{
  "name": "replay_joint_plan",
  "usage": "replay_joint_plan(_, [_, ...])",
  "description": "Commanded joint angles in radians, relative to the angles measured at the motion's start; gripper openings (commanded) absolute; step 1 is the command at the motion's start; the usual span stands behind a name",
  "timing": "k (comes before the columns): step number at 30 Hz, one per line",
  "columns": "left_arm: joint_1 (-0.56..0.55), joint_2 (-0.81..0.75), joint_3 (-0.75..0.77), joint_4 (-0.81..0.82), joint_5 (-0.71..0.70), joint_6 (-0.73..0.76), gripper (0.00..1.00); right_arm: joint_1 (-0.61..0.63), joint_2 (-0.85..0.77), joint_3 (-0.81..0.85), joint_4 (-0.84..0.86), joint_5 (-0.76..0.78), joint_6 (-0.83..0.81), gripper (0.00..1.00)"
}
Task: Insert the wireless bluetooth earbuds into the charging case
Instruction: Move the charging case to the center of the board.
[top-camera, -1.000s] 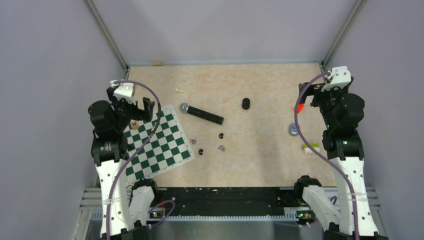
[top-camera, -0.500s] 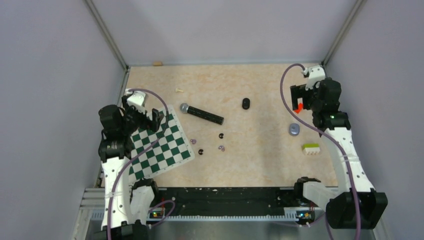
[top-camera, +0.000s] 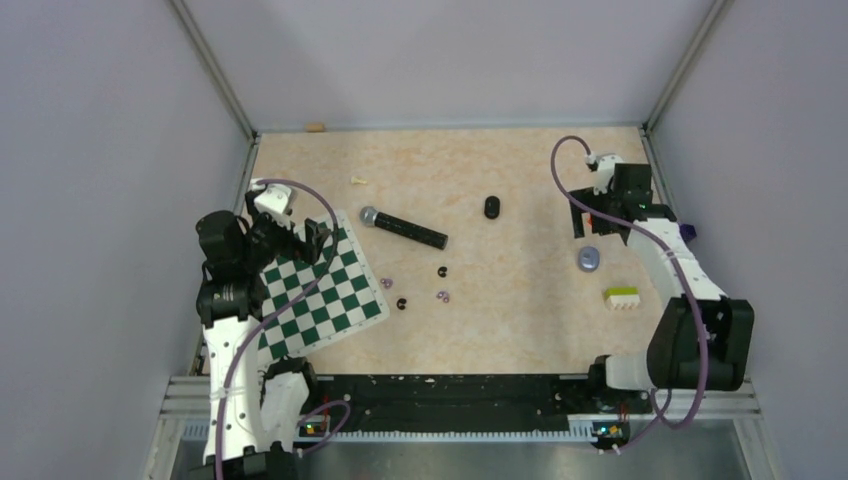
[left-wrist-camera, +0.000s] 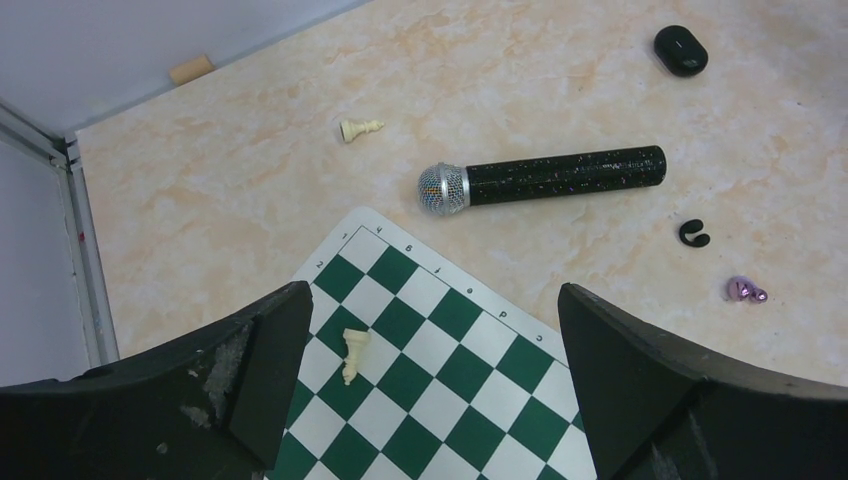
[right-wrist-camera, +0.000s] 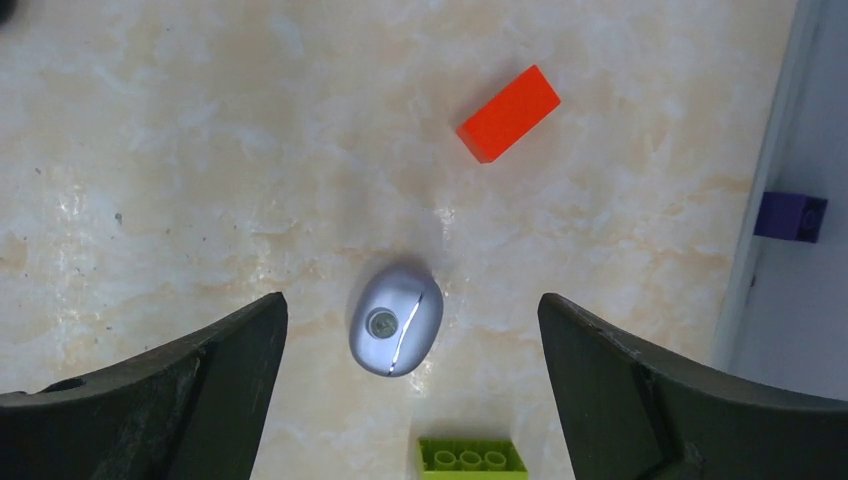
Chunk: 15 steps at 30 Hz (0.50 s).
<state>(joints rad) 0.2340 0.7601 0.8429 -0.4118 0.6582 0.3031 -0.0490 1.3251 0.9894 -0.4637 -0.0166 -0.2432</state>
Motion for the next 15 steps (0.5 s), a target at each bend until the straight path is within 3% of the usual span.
replay_joint_plan(1, [0.005, -0.021, -0.008, 0.038, 0.022, -0.01, 0.99, -0.023, 0.09, 0.032, -0.022, -0.005, 0.072, 0.94])
replay_joint_plan(9, [0.004, -0.022, -0.009, 0.036, 0.02, -0.007, 0.99, -0.104, 0.26, 0.056, -0.073, -0.095, 0.139, 0.82])
replay_joint_plan(15, [0.005, -0.02, -0.009, 0.036, 0.019, -0.006, 0.99, -0.111, 0.294, 0.05, -0.079, -0.103, 0.145, 0.77])
